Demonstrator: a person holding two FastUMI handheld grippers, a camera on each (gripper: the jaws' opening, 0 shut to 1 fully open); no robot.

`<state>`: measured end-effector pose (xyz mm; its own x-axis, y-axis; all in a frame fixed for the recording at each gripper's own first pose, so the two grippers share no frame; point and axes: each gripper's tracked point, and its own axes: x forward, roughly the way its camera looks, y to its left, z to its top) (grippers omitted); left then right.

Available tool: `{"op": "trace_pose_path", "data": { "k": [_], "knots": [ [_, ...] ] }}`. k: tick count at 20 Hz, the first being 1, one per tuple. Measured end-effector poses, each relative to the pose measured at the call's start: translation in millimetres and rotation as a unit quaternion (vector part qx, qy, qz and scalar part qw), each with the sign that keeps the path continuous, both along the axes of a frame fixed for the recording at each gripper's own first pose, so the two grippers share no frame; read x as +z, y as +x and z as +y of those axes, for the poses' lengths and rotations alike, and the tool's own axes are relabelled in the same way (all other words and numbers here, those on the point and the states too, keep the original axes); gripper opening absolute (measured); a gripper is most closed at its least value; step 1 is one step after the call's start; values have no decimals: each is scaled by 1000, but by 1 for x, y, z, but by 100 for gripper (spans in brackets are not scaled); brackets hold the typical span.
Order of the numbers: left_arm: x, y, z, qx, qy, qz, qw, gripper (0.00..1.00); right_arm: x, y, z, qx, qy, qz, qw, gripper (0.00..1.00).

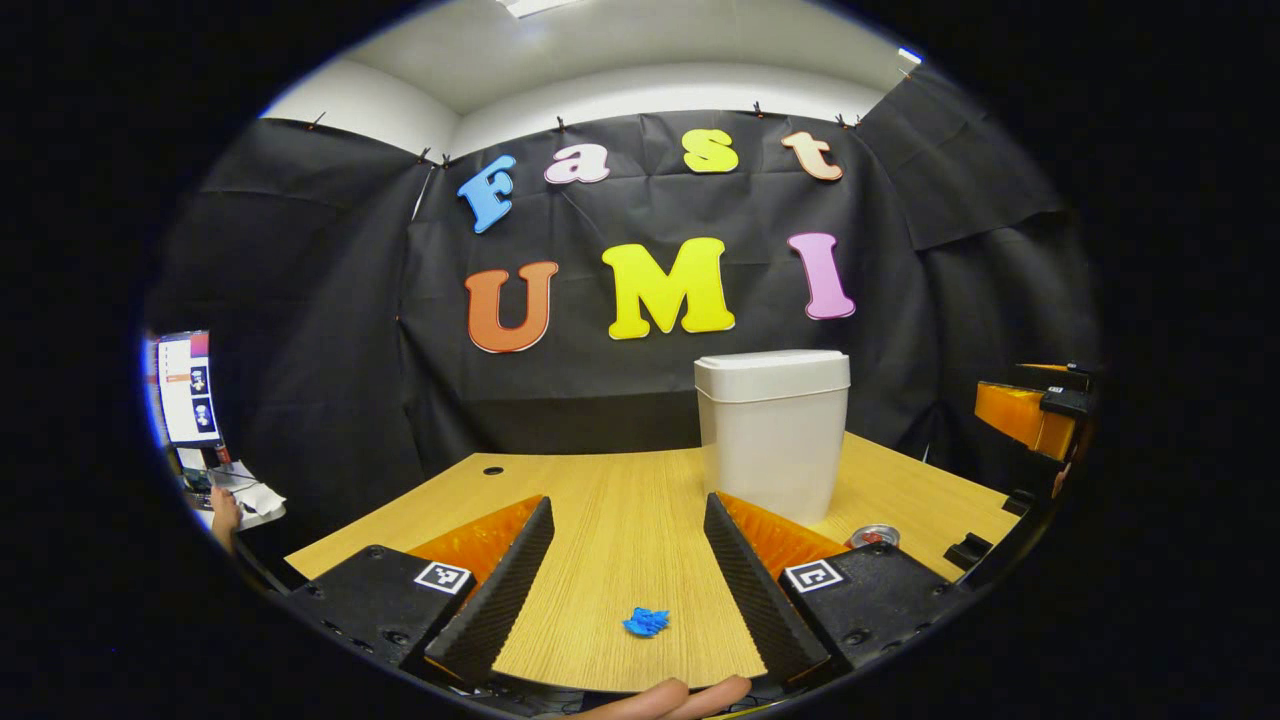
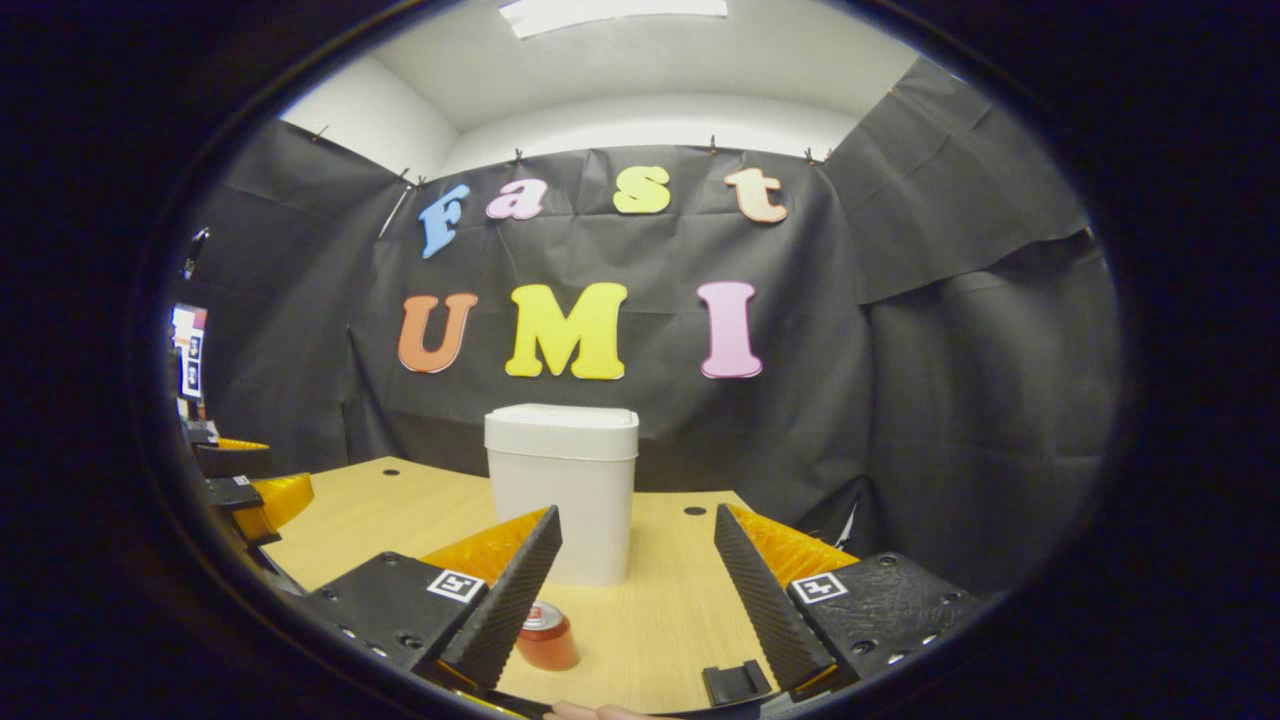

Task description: Press the lid of the desktop garbage bin to open it, pick up the crumpled paper on the desktop and throw it into the bin, then pick up the pop can on the desktop and drop it into the bin, and finally close the garbage bin lid.

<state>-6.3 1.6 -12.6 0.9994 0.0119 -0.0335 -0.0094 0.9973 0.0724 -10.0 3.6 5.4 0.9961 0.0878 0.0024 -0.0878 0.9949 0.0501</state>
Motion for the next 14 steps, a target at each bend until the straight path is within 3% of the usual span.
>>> {"op": "trace_pose_path", "data": {
  "k": [14],
  "knots": [
    [-14,6,0,-1,-20,15,1000,98,-9,3,7,6,-3,17,1000,93]
  ]
}}
